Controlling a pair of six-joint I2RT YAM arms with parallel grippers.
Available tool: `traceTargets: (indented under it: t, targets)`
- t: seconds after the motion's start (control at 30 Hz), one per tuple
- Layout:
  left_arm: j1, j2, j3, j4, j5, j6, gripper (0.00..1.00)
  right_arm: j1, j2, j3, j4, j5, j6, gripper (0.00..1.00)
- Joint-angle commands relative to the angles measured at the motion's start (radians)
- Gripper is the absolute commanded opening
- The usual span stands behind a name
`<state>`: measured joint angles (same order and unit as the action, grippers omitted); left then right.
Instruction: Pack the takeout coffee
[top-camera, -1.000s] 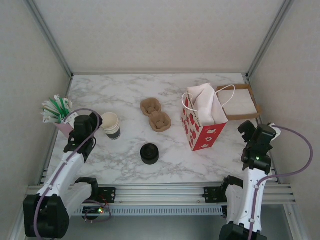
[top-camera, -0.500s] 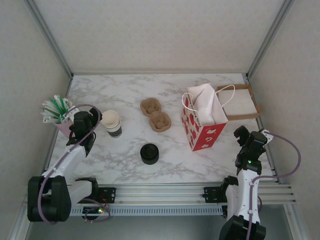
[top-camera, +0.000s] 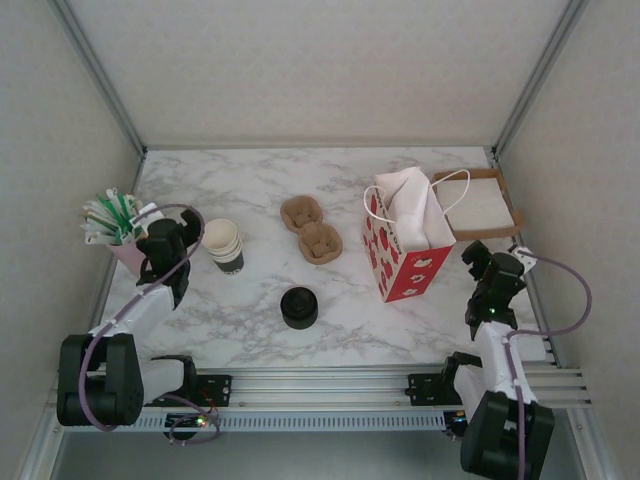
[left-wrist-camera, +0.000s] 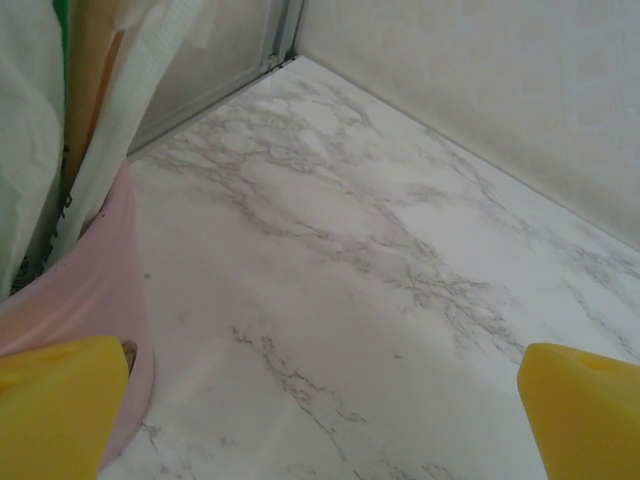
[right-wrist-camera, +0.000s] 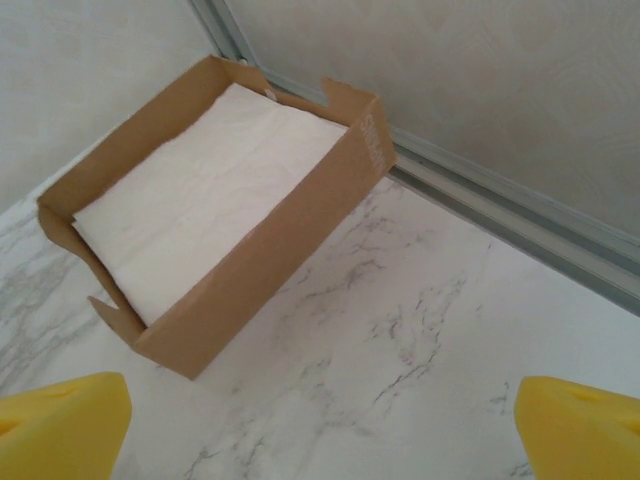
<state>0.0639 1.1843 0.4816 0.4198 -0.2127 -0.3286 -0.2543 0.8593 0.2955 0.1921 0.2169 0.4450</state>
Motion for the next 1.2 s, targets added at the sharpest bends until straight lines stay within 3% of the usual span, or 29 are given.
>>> traceTargets:
  t: [0.0,0.23,0.5,1.0,1.07,1.17]
  targets:
    - [0.019,-0.008,-0.075,0.041,0.057,0.095,0.99,0.013,0.093,-0.021,0.173,0.048,-0.017,0.99]
    - [0.025,-0.119,-0.264,0.338,0.129,0.183,1.00,0.065,0.325,-0.006,0.349,0.060,-0.049,0.99]
    - [0.027,-0.127,-0.291,0.399,0.115,0.190,1.00,0.149,0.426,0.038,0.410,0.105,-0.117,0.99]
    - [0.025,-0.222,-0.144,0.322,0.278,0.168,1.00,0.160,0.441,0.038,0.432,0.099,-0.130,0.99]
    - [0.025,-0.255,-0.131,0.302,0.261,0.161,1.00,0.160,0.444,0.039,0.436,0.099,-0.129,0.99]
    - [0.027,-0.325,-0.134,0.236,0.078,0.096,1.00,0.160,0.446,0.040,0.436,0.098,-0.129,0.99]
